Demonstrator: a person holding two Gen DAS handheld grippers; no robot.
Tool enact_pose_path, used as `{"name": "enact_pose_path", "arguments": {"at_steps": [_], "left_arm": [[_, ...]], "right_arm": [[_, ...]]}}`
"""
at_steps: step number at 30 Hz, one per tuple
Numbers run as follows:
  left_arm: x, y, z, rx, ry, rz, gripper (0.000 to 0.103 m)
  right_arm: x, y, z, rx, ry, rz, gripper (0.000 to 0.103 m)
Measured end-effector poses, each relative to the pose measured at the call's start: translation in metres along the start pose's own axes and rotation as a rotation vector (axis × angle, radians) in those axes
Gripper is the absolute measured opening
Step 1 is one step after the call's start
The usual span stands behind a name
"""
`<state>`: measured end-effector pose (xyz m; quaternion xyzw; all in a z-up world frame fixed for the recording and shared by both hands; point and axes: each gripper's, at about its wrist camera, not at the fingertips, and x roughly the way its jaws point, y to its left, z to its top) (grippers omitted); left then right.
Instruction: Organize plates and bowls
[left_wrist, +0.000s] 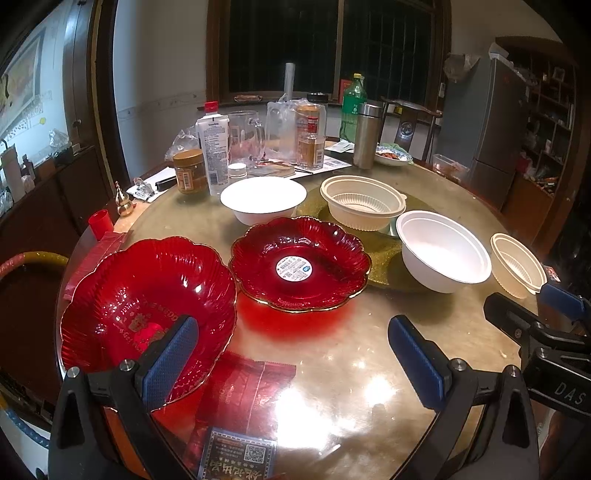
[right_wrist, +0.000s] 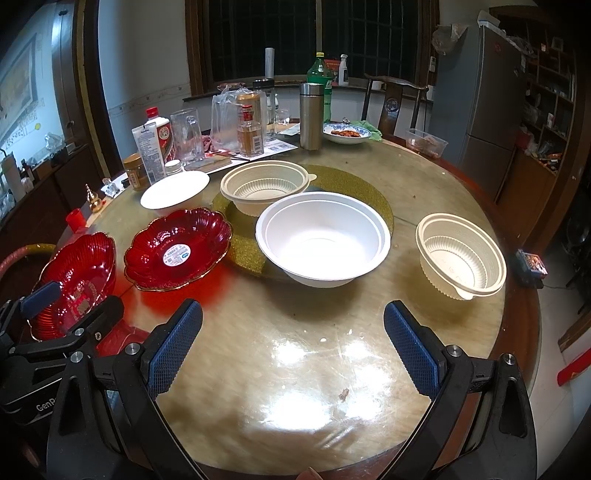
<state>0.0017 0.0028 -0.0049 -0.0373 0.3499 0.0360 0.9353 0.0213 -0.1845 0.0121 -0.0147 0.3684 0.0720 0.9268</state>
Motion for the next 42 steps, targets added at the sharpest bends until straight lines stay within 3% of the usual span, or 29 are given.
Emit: {"name": "enact_pose_path", "arguments": {"at_steps": [42], "left_arm": [[-0.0007,0.0058,0.0023,-0.003,-0.007,0.003,0.103]], "right_arm": [[0.0009,0.0022,0.0008,-0.004,0.004,-0.004,0.100]]}}
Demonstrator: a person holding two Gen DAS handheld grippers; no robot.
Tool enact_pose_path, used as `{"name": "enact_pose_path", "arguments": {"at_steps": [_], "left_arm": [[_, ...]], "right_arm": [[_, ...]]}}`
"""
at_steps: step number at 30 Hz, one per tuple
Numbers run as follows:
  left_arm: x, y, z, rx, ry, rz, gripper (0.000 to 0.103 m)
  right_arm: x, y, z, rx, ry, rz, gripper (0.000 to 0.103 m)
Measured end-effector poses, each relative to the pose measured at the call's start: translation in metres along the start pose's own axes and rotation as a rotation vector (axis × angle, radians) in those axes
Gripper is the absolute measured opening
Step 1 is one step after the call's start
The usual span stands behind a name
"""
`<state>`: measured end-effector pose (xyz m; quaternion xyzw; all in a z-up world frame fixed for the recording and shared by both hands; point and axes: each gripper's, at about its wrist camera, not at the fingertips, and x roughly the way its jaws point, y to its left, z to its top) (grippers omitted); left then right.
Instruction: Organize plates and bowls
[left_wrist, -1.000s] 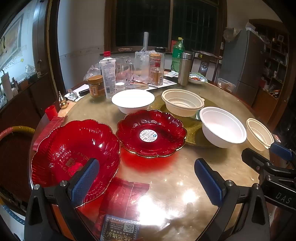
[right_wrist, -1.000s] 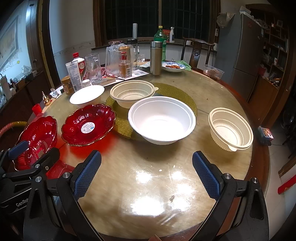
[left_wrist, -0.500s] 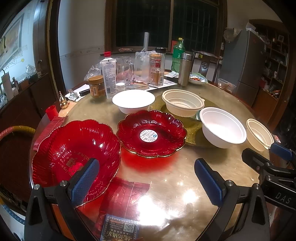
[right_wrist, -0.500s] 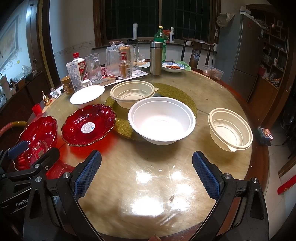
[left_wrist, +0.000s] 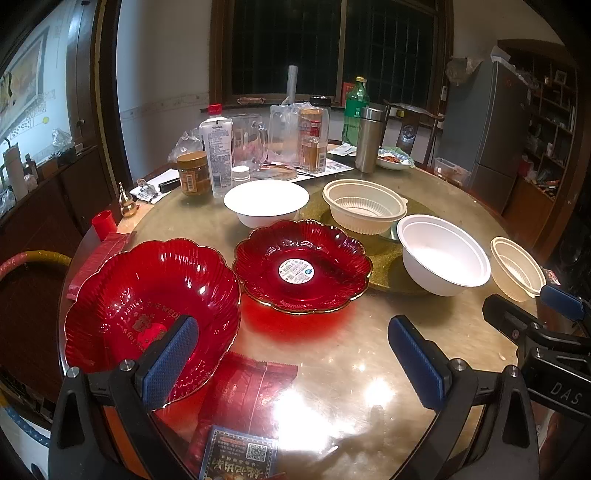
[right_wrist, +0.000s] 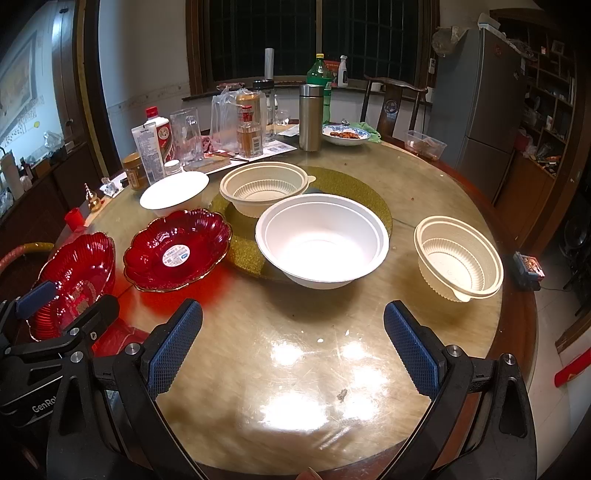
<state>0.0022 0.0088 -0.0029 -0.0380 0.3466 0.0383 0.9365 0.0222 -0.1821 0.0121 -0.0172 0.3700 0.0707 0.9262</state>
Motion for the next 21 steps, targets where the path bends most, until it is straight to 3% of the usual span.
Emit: {"name": "enact_pose_path", "arguments": {"at_steps": [10,14,17,21], "left_arm": [[-0.005,0.003,0.002,-0.005,-0.007,-0.006,0.103],[-0.024,0.010,0.004,-0.008,-0.005,-0.062,0.103],[-0.047,0.033,0.008,-0.004,-0.037,-0.114,0.103],[-0.070,0.095,0.013,-0.117,-0.101,-0.029,0.103]], "right_arm": [[0.000,0.001,0.000,-0.001,-0.002,-0.001,0.100],[0.001,0.005,0.002,-0.002,0.001,0.030,0.100],[0.004,0.015,0.005,-0.007,0.036,0.152,0.100],[0.021,0.041,0.014,-0.012,0.123,0.368,0.100]]}}
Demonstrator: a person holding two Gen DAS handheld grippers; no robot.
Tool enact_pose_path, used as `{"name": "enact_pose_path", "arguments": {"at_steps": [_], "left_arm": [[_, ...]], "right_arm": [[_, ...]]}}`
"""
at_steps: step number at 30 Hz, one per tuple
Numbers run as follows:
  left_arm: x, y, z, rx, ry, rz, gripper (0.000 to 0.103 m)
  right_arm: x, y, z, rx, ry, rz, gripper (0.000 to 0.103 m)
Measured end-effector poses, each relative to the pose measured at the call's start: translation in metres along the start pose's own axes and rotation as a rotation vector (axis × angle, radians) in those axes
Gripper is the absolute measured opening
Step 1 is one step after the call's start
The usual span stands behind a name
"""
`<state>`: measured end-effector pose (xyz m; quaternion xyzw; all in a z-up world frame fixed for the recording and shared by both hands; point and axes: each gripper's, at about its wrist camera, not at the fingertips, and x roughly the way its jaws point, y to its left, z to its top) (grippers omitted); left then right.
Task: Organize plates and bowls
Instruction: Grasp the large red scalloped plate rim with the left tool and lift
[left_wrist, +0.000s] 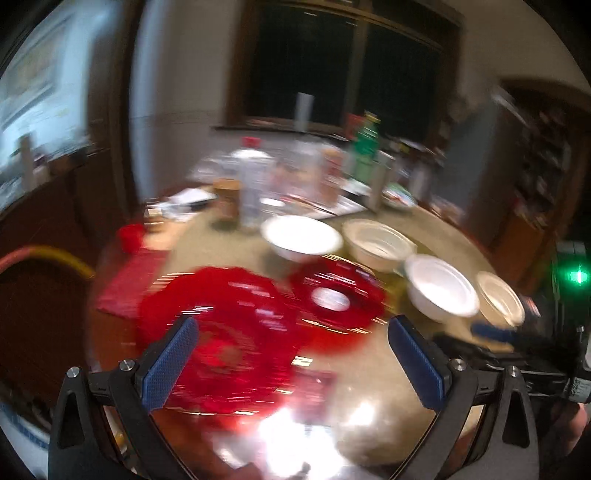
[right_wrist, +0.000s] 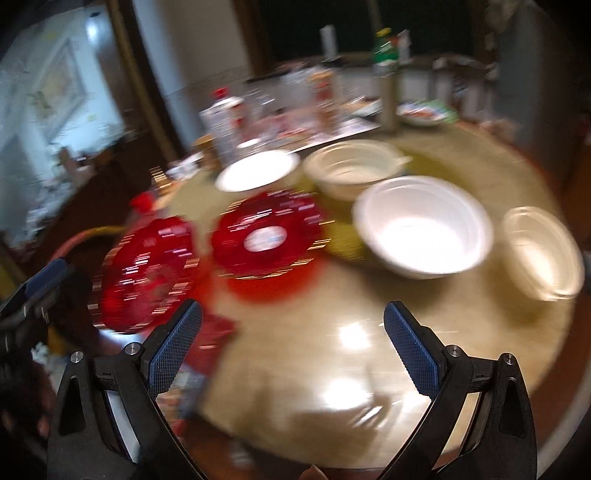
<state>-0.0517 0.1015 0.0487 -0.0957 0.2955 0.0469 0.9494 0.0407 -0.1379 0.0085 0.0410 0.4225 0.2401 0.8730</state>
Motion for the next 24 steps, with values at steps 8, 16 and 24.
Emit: {"name": "enact_pose_path", "arguments": {"at_steps": [8,16,24], "left_arm": [[0.034,0.119,-0.001,-0.263,0.090,0.168,0.102],[0.083,0.157,-0.019,-0.374,0.229,0.173,0.090],[0.114,0.155,-0.034,-0.388,0.334,0.166,0.022]], "right_arm": [[0.073,0.046,0.013,0.096,0.177,0.351,0.100],[0.137,0.060,0.010,0.253,0.304,0.431,0.077],[0.160,0.066,0.014,0.249,0.357,0.363,0.023]]}}
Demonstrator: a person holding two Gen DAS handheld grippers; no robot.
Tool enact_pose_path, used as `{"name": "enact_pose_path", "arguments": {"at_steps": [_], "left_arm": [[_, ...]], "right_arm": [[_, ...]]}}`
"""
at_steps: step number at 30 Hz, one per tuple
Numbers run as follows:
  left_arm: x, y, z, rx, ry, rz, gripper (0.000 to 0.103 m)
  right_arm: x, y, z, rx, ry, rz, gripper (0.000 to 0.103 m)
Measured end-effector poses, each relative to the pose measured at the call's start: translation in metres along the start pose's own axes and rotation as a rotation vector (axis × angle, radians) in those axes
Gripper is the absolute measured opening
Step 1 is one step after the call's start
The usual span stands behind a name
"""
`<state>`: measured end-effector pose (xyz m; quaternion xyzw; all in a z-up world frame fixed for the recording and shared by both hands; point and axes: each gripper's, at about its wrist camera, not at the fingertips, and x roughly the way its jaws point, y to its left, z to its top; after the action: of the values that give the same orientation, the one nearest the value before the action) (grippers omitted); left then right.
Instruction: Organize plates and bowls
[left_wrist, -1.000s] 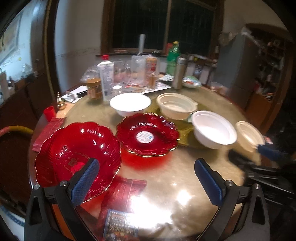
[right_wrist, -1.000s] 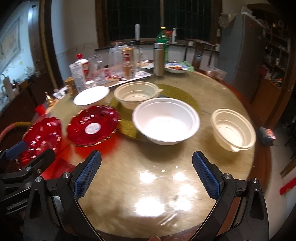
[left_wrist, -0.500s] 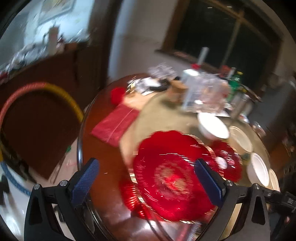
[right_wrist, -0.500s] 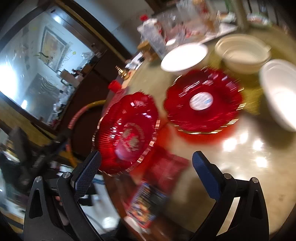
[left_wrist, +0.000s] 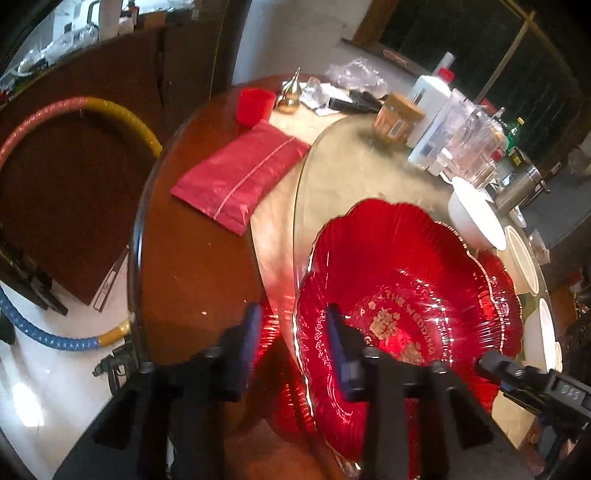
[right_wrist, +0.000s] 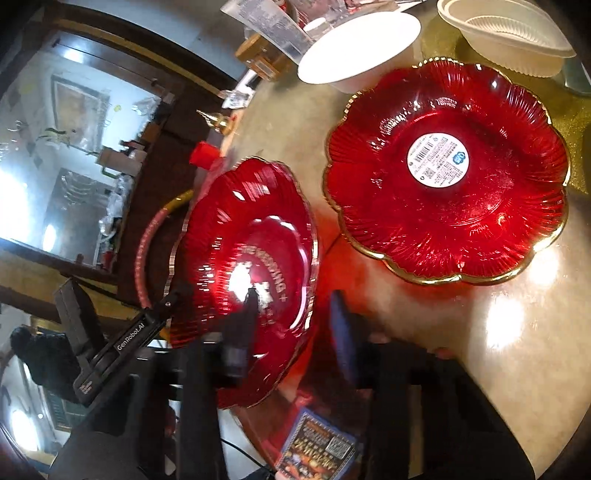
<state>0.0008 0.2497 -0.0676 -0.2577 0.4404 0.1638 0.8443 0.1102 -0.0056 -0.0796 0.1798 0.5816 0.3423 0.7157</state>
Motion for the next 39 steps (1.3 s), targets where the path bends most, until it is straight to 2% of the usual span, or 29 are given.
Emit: {"name": "enact_pose_path", "arguments": {"at_steps": [1,2,6,15,29,32,33,34,35,37,38,39], "left_arm": [[0.002,-0.001,-0.002,0.004,0.003,-0.009,0.014],[0.003,-0.003,-0.004,0.014,0.001,-0.022,0.009],[-0.005,-0.007,-0.006,0.034,-0.022,-0.007,0.009],[-0.033,-0.012,0.010,0.056,-0.115,0.008,0.009],[0.002,-0.003,-0.003,0.034,-0.025,0.033,0.012],[0.001,-0.002,-0.005,0.041,-0.033,0.030,0.013],[0.001,-0.003,-0.005,0.043,-0.032,0.033,0.018],[0.001,-0.002,-0.005,0.045,-0.032,0.029,0.030],[0.000,-0.002,-0.005,0.045,-0.033,0.025,0.038],[-0.006,0.002,-0.005,0.029,-0.049,0.028,0.069],[-0.010,0.005,-0.005,0.012,-0.066,0.038,0.074],[-0.017,0.010,-0.004,-0.010,-0.088,0.053,0.081]], "right_arm": [[0.003,-0.003,0.001,-0.002,0.003,-0.014,0.014],[0.006,-0.005,0.002,-0.005,0.004,-0.025,0.014],[0.007,0.002,0.002,-0.056,-0.018,-0.073,0.012],[-0.012,0.021,0.008,-0.124,-0.081,-0.035,0.011],[0.011,0.013,0.005,-0.091,-0.016,-0.065,0.012],[0.013,0.012,0.006,-0.076,0.001,-0.049,0.015],[0.013,0.011,0.006,-0.072,0.005,-0.045,0.015],[0.012,0.011,0.006,-0.072,0.007,-0.043,0.015],[0.010,0.012,0.006,-0.073,0.005,-0.043,0.015],[0.002,0.012,0.005,-0.076,-0.014,-0.046,0.017],[-0.002,0.012,0.005,-0.077,-0.025,-0.042,0.019],[-0.007,0.012,0.004,-0.078,-0.037,-0.032,0.028]]}}
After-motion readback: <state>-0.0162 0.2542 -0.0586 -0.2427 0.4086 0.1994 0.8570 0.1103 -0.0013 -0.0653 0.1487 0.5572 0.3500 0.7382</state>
